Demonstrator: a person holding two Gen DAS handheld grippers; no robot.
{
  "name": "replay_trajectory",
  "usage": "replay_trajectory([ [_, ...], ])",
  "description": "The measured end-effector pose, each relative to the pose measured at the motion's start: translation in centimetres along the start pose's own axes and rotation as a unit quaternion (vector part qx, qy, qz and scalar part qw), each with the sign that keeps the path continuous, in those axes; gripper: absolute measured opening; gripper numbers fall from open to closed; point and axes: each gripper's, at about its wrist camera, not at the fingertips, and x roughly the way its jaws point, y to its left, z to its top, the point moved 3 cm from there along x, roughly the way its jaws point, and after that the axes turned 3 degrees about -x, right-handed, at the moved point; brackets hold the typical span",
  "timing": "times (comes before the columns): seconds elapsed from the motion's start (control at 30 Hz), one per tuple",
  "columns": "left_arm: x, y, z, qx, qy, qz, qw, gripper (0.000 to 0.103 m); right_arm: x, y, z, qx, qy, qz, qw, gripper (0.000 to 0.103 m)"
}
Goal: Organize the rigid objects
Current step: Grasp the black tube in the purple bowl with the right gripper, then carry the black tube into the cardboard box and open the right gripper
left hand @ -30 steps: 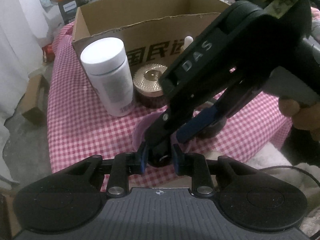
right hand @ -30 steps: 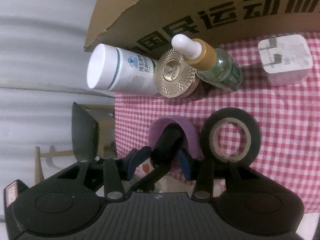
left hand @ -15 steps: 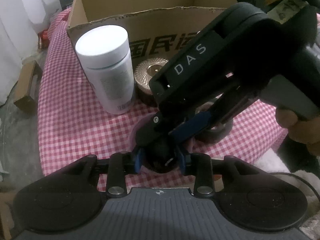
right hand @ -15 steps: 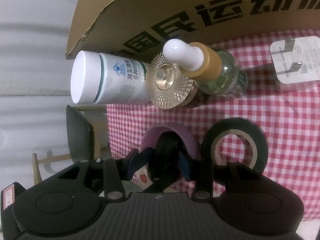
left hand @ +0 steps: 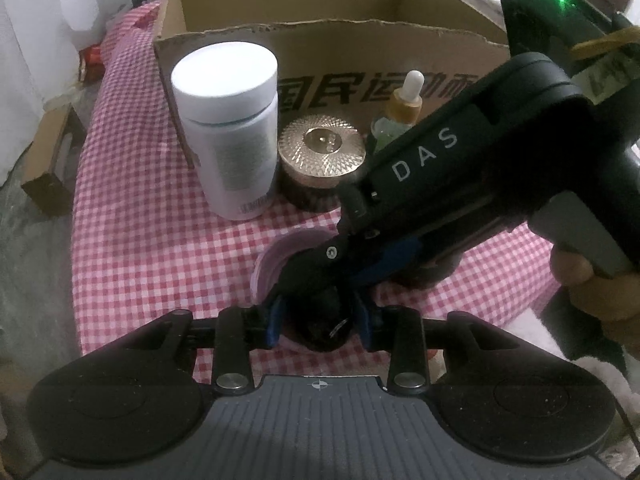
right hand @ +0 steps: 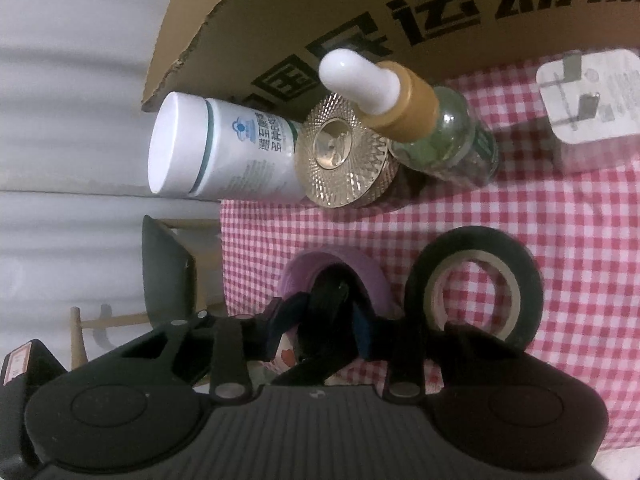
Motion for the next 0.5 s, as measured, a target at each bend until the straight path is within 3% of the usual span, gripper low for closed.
replay_trajectory([
  [0.1,-0.7,0.0,0.0,-0.005,-0.008,-0.009,0.9999,0.03,-0.5,0.5,-0.2,-0.009,-0.008,0.011,1.0,0.031],
  [0.23,-1.6,-0.4,0.3,0.0,-0.013,0.007,0.9999,0.025,-1.3,1.6,-0.6,-0.03,-0.022,0.018,0.999,0.028],
  [0.5,-5.7,-1.1,1.7,0.009,-0.058,0.018,0.9981,0.024,-4.4,4.3,-1.0,-0.073,-0.057,0.043,0.995,0.024],
])
